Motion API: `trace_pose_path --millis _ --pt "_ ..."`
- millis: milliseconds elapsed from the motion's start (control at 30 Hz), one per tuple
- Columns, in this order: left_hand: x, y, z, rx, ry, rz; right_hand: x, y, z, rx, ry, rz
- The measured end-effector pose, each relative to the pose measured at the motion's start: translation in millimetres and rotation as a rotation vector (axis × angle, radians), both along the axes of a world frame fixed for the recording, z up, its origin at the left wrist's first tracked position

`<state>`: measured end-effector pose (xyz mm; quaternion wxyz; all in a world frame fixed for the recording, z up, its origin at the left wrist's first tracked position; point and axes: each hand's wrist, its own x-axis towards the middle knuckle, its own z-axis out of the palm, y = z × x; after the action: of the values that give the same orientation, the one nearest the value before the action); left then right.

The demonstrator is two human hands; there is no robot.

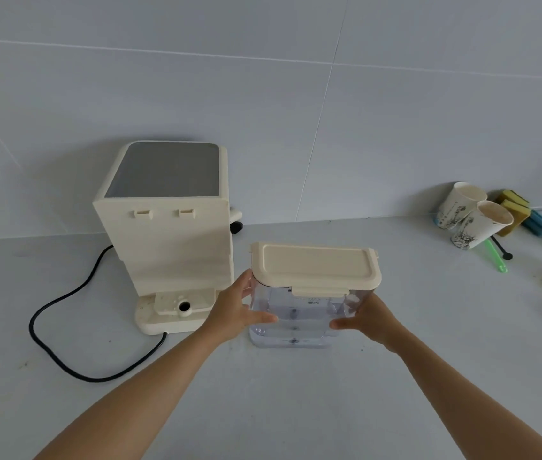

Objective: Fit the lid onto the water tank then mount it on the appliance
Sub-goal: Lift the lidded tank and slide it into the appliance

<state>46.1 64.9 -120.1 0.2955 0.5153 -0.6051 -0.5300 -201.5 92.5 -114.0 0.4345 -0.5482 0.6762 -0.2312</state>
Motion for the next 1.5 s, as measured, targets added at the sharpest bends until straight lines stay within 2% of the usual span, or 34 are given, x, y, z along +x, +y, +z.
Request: trace_pose_path --millis 300,700,1133,1333,1500 --pt "18 -1 41 -0.051 0.017 0.044 13 -11 47 -0.046 0.078 0.020" --pt "85 11 99 -0.099 -0.012 0.158 89 -27 97 -0.109 0.005 0.122" --pt "160 -2 105 -0.065 -0.010 0.236 170 -56 89 -0.148 -0.021 0.192" --pt "172 -11 96 -0.037 -0.012 0.206 187 -61 68 -0.121 -0.038 0.147" --pt "175 -14 86 -0.034 -0.091 0.200 194 -60 57 -0.133 0.008 0.129"
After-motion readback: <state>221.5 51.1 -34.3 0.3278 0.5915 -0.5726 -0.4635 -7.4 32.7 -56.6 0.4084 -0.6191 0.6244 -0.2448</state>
